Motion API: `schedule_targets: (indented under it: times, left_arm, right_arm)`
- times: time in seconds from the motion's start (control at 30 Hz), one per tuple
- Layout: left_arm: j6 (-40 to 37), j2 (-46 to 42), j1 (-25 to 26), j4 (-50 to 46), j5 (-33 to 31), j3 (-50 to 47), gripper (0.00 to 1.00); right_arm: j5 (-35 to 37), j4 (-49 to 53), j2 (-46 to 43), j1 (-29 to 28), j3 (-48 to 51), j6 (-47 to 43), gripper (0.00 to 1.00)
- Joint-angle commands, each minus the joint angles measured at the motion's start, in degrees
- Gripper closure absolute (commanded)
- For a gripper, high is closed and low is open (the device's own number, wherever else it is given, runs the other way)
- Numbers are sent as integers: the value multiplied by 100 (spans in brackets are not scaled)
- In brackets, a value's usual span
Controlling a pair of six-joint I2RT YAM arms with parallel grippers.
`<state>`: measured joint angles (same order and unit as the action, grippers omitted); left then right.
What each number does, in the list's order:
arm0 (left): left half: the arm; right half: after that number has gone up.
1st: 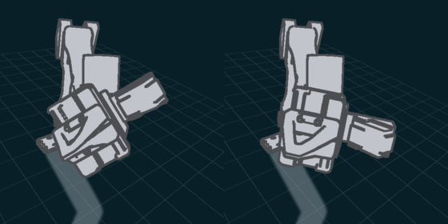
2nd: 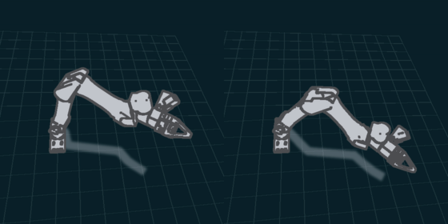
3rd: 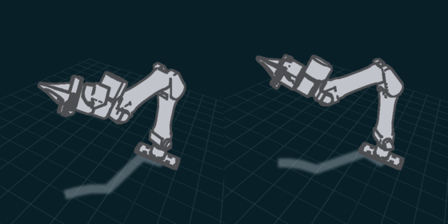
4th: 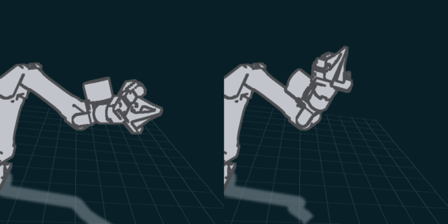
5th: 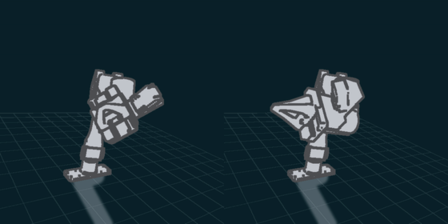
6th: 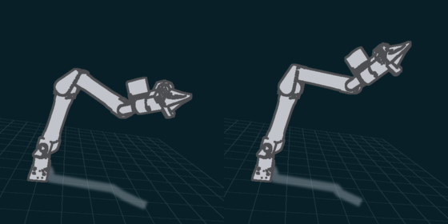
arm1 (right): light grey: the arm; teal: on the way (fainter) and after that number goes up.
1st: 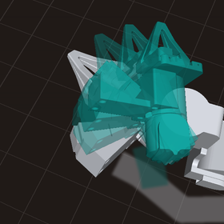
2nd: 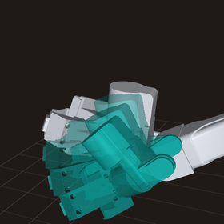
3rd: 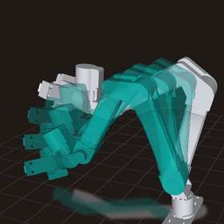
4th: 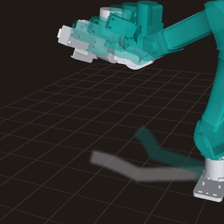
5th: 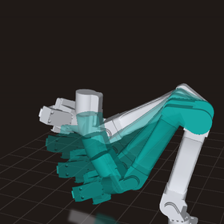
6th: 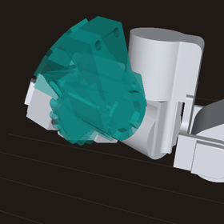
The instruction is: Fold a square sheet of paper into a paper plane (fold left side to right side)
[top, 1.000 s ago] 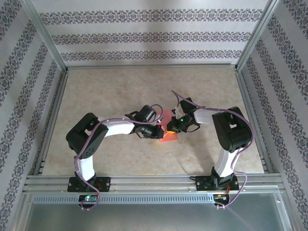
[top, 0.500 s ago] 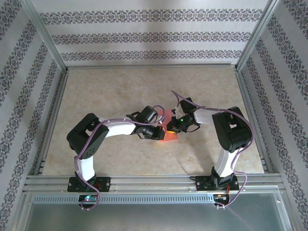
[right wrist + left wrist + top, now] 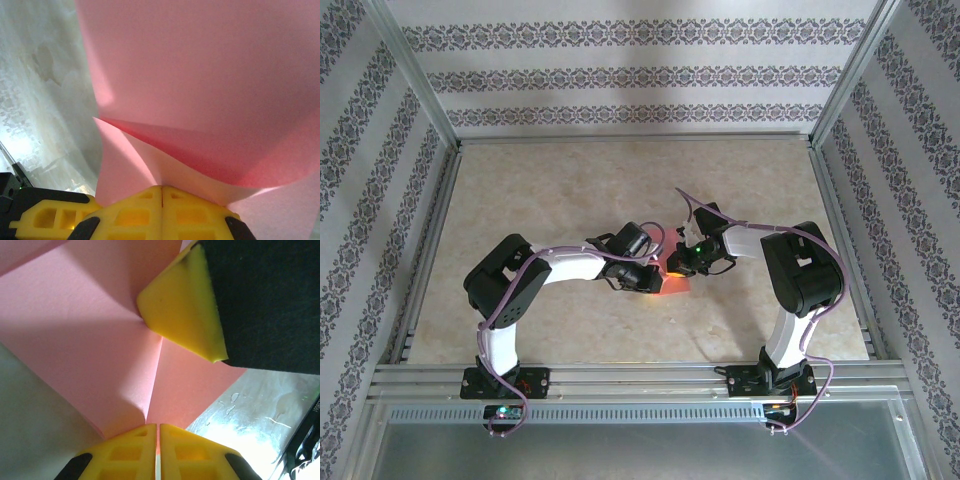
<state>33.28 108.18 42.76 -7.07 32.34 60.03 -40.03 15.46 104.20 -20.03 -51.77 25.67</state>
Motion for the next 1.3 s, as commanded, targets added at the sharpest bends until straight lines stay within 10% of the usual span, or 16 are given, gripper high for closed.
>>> schedule_targets:
  times: [0.0, 1.27]
  left_arm:
    - [21, 104, 48, -16, -114, 43, 89]
    - [258, 62, 276, 211, 213, -223, 89]
  right_arm:
    - [180, 259, 126, -18, -44, -114, 100]
    - [224, 404, 275, 22, -140, -136, 100]
